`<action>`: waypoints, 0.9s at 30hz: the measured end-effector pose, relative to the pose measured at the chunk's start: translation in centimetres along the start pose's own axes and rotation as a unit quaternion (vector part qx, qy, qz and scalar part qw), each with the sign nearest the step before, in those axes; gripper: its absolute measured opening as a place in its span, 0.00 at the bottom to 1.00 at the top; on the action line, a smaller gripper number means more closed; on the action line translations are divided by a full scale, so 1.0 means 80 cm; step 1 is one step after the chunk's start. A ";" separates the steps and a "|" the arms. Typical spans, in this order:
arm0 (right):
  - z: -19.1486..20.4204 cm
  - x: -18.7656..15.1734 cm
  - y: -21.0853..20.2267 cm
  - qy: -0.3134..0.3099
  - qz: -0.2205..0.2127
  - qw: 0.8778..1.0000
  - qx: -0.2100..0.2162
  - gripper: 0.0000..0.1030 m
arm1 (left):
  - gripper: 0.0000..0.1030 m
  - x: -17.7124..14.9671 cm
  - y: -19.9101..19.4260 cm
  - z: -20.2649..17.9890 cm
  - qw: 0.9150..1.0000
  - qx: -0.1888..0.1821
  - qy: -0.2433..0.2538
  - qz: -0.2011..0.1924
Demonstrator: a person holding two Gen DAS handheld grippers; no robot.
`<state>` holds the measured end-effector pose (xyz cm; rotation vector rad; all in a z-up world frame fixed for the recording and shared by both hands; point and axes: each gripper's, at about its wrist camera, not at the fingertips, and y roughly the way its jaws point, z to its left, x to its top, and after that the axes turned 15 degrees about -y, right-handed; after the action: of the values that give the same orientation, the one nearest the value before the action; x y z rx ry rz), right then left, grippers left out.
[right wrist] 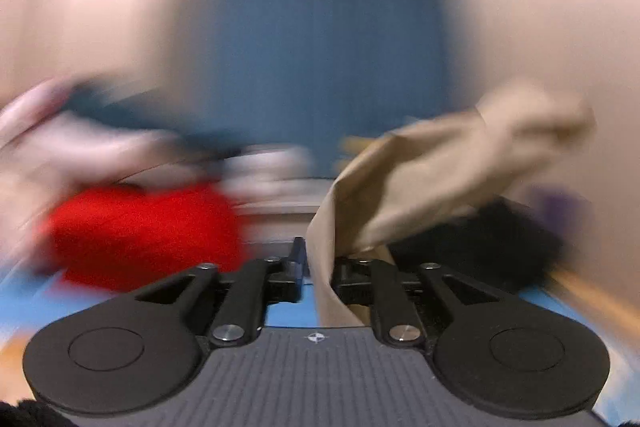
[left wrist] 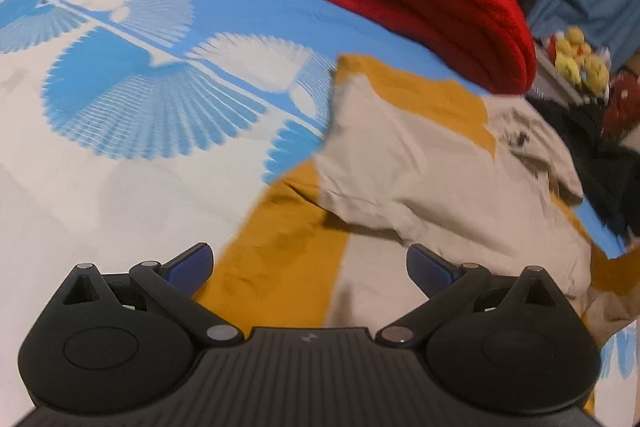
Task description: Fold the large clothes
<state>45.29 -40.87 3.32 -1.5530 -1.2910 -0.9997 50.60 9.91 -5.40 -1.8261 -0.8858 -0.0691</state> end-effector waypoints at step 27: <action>0.022 -0.246 -0.062 0.107 0.187 0.976 0.007 0.70 | 1.00 0.045 0.091 -0.103 0.995 -0.033 0.092 -0.006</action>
<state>37.62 -44.65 -15.22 -1.5567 -0.8153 -0.8838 60.38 3.79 -5.89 -1.8416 -0.7736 -0.2722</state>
